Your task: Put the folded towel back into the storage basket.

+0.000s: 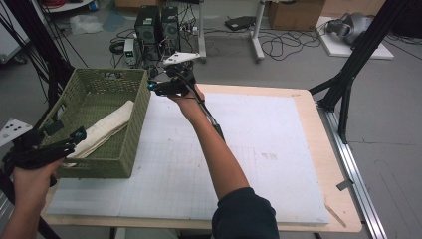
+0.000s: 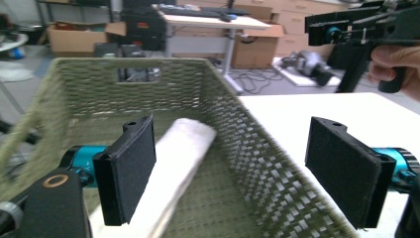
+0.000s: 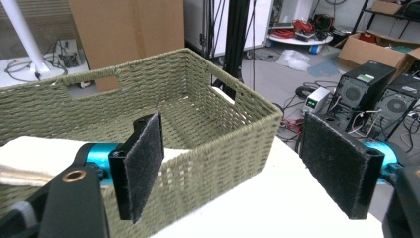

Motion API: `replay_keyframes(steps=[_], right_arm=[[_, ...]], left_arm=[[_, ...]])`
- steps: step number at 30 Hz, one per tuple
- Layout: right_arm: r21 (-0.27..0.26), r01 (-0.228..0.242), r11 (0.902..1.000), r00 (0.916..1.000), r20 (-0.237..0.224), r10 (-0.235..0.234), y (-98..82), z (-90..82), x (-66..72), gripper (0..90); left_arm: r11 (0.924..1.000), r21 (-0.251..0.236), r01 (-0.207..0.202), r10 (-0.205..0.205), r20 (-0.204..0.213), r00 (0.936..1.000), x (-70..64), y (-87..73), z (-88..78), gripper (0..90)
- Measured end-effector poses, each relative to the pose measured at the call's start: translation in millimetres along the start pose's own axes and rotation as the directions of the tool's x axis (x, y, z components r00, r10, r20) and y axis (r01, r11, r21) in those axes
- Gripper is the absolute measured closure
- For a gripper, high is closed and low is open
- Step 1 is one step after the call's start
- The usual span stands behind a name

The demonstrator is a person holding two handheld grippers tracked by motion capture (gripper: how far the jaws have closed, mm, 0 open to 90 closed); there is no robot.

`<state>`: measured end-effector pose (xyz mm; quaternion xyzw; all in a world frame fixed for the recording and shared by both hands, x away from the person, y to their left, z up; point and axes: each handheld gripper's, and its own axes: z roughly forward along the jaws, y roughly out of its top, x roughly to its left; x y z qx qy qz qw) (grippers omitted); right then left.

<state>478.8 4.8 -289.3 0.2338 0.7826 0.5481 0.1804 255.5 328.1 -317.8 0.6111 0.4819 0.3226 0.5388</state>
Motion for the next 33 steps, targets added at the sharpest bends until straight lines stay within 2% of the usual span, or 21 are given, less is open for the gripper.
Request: replay_keyframes(steps=[8,17,23,27,32,33], right_arm=[[-0.019,-0.003,0.9998,0.9997,0.026,0.004,-18.5,-39.5,-9.2,16.3],[-0.028,-0.017,0.9995,0.9985,0.052,0.018,-44.5,-85.3,-17.0,12.1],[-0.036,-0.017,0.9992,0.9979,0.062,0.019,-60.0,-114.0,-18.8,12.0],[-0.046,-0.035,0.9983,0.9968,0.070,0.038,-74.1,-135.0,-20.5,11.6],[-0.014,-0.004,0.9999,0.9943,0.106,0.006,-91.0,-160.4,-21.5,11.6],[-0.014,-0.006,0.9999,0.9935,0.113,0.008,-93.6,-166.0,-21.4,11.6]], left_arm=[[0.9996,-0.021,-0.019,0.021,0.076,0.9969,-23.9,-0.1,18.7,20.2],[0.9988,-0.020,-0.045,0.048,0.161,0.9858,-51.0,-5.5,38.9,21.2],[0.9983,-0.012,-0.056,0.058,0.213,0.9753,-67.5,-8.7,50.2,21.3],[0.9980,-0.010,-0.063,0.063,0.248,0.9667,-79.1,-12.3,58.8,21.2],[0.9975,-0.008,-0.070,0.069,0.297,0.9524,-94.7,-16.1,70.5,21.2],[0.9972,-0.005,-0.074,0.072,0.311,0.9476,-99.8,-17.6,74.8,21.2]])
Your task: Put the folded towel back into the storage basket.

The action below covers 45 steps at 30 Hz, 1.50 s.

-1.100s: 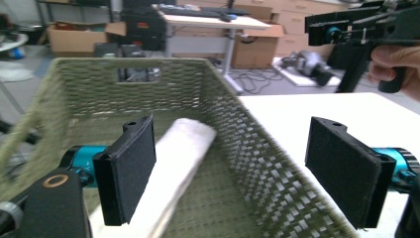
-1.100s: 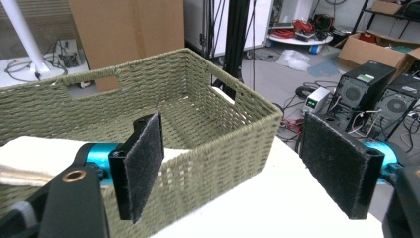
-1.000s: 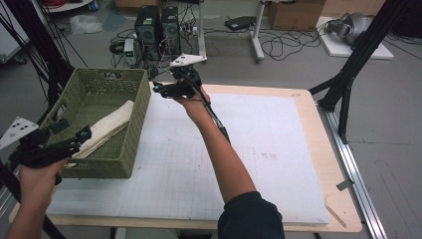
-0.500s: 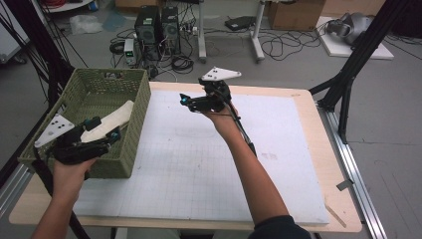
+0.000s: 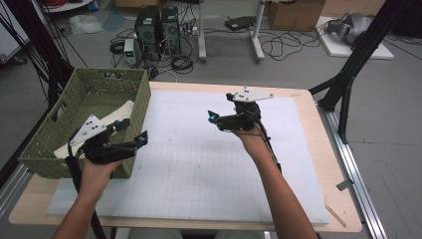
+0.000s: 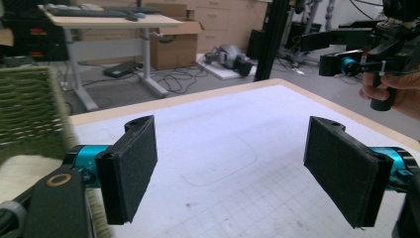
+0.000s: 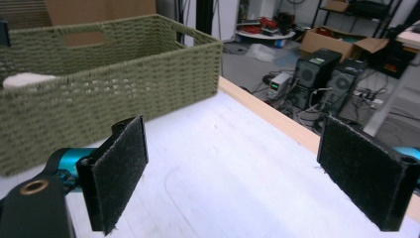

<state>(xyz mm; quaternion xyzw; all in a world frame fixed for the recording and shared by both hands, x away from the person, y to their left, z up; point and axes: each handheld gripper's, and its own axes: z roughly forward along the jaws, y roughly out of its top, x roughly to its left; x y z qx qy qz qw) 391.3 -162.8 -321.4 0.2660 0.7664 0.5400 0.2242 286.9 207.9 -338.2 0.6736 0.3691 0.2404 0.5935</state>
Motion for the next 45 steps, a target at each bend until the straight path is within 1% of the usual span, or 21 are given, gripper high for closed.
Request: replay_keyframes(steps=[1,2,6,11,15,16,18,20,22,23,24,28,30,33,34,36,38,40,42,43,45], right_arm=[[-0.004,-0.001,1.0000,0.9999,0.012,0.001,-4.0,-8.8,-1.1,11.6],[-0.004,-0.005,1.0000,0.9999,0.016,0.005,-5.4,-11.8,-1.2,11.6],[-0.005,-0.016,0.9999,0.9985,0.052,0.016,-20.9,-36.5,-5.2,11.6],[-0.004,-0.023,0.9997,0.9940,0.107,0.023,-39.7,-66.1,-8.6,11.5],[0.008,-0.035,0.9994,0.9876,0.153,0.033,-59.2,-87.4,-12.5,10.8],[0.016,-0.048,0.9987,0.9862,0.159,0.045,-64.6,-92.2,-12.6,10.8],[0.034,-0.049,0.9982,0.9827,0.180,0.042,-74.1,-101.0,-12.5,10.8],[0.028,-0.059,0.9979,0.9806,0.189,0.053,-83.8,-110.2,-11.4,10.8],[0.041,-0.065,0.9970,0.9775,0.203,0.056,-93.7,-118.7,-10.1,10.8],[0.044,-0.065,0.9969,0.9761,0.210,0.054,-96.9,-120.8,-10.1,10.8],[0.052,-0.076,0.9957,0.9738,0.219,0.063,-101.6,-124.3,-9.4,10.8],[0.067,-0.082,0.9944,0.9693,0.238,0.064,-113.5,-131.1,-6.8,10.8],[0.085,-0.079,0.9932,0.9676,0.246,0.056,-117.5,-131.5,-5.8,10.8],[0.097,-0.096,0.9907,0.9659,0.249,0.069,-124.9,-131.3,-4.7,10.8],[0.095,-0.107,0.9897,0.9641,0.253,0.080,-127.5,-131.4,-4.0,10.8],[0.100,-0.113,0.9886,0.9635,0.254,0.084,-131.3,-131.5,-3.5,10.8],[0.108,-0.104,0.9887,0.9638,0.256,0.073,-133.7,-131.6,-3.3,10.8],[0.115,-0.109,0.9873,0.9626,0.260,0.076,-134.4,-131.5,-2.7,10.8],[0.113,-0.105,0.9880,0.9621,0.263,0.072,-134.8,-131.9,-3.4,10.8],[0.111,-0.110,0.9877,0.9611,0.265,0.078,-135.1,-131.8,-3.1,10.8],[0.114,-0.113,0.9869,0.9612,0.264,0.080,-135.9,-131.6,-2.8,10.8]], left_arm=[[1.0000,0.002,0.000,0.000,0.004,1.0000,-1.4,-0.5,1.8,21.2],[1.0000,0.006,-0.002,0.002,0.015,0.9999,-3.9,-1.6,5.6,21.2],[0.9998,0.016,-0.010,0.009,0.055,0.9984,-14.6,-7.0,21.7,21.2],[0.9997,0.009,-0.023,0.022,0.089,0.9958,-25.8,-12.3,36.3,21.2],[0.9997,0.013,-0.022,0.020,0.101,0.9947,-31.5,-20.4,45.9,21.2],[0.9996,0.017,-0.023,0.021,0.106,0.9941,-33.1,-22.6,48.1,21.2],[0.9993,0.026,-0.028,0.025,0.115,0.9930,-36.5,-26.7,52.0,21.3],[0.9989,0.030,-0.036,0.033,0.115,0.9928,-40.5,-30.0,55.2,21.2],[0.9986,0.035,-0.039,0.034,0.120,0.9921,-43.0,-32.3,56.9,21.2],[0.9983,0.039,-0.043,0.038,0.126,0.9913,-44.1,-34.6,58.0,21.2],[0.9981,0.044,-0.043,0.037,0.127,0.9912,-44.5,-36.1,58.5,21.2],[0.9979,0.050,-0.042,0.035,0.128,0.9911,-45.9,-45.4,60.1,21.2],[0.9977,0.058,-0.035,0.028,0.128,0.9914,-46.8,-50.1,60.7,21.2],[0.9967,0.071,-0.039,0.030,0.133,0.9907,-48.0,-56.7,61.8,21.3],[0.9968,0.071,-0.037,0.027,0.131,0.9910,-48.6,-58.1,62.0,21.2],[0.9963,0.076,-0.039,0.028,0.135,0.9904,-48.7,-60.1,62.2,21.2],[0.9967,0.071,-0.038,0.028,0.135,0.9905,-49.3,-61.2,62.2,21.2],[0.9968,0.070,-0.039,0.029,0.136,0.9903,-49.8,-61.8,62.1,21.3],[0.9969,0.066,-0.044,0.035,0.135,0.9903,-50.3,-62.5,62.0,21.3],[0.9970,0.064,-0.044,0.035,0.135,0.9902,-50.4,-63.0,62.1,21.3],[0.9966,0.070,-0.043,0.033,0.134,0.9904,-50.3,-64.2,62.1,21.2]])
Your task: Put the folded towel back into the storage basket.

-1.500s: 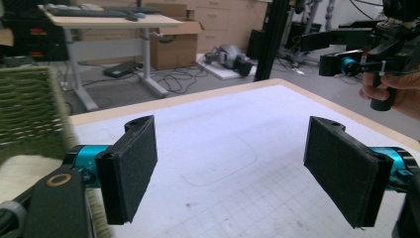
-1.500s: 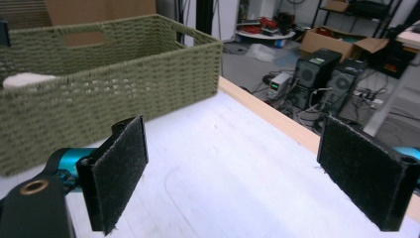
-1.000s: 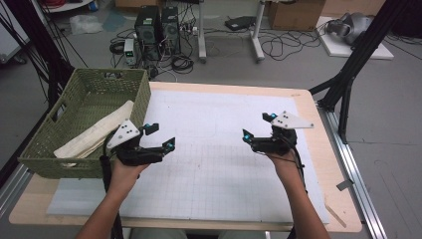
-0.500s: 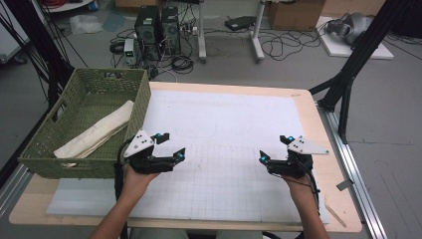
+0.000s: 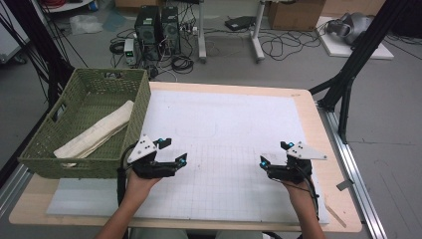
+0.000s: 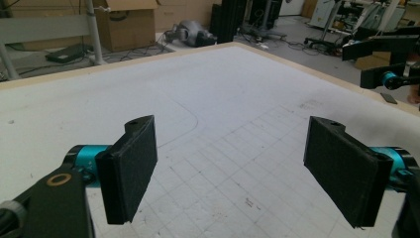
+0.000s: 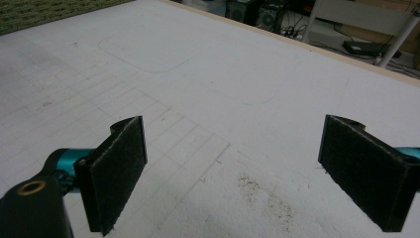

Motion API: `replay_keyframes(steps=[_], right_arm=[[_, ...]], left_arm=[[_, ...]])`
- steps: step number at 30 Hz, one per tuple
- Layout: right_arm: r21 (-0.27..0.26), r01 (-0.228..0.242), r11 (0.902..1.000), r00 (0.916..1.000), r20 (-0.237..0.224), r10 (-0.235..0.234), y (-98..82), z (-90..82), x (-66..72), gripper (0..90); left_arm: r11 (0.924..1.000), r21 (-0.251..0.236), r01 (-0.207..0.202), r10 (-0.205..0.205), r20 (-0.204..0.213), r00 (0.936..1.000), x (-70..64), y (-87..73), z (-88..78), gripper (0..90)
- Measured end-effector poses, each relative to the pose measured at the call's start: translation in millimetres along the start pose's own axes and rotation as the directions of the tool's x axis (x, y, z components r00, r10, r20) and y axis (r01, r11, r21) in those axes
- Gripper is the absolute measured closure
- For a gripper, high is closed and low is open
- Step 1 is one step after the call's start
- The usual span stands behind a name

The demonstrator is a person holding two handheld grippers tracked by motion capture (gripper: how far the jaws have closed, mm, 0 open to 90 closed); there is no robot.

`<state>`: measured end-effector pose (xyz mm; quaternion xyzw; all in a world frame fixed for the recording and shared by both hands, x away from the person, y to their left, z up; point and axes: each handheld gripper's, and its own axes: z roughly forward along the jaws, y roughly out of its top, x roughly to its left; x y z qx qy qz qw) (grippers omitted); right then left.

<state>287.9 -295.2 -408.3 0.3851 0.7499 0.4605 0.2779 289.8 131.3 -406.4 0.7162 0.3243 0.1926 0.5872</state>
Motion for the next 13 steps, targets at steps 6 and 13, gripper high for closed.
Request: replay_keyframes(steps=[6,13], right_arm=[[-0.004,0.007,1.0000,1.0000,0.005,-0.007,0.0,0.2,0.5,10.8],[-0.005,0.003,1.0000,1.0000,0.003,-0.003,0.1,0.4,0.8,10.8]], left_arm=[[1.0000,0.002,0.004,-0.004,0.003,1.0000,0.2,-1.0,0.8,21.2],[1.0000,0.002,0.009,-0.009,0.000,1.0000,0.7,-1.5,1.1,21.2]])
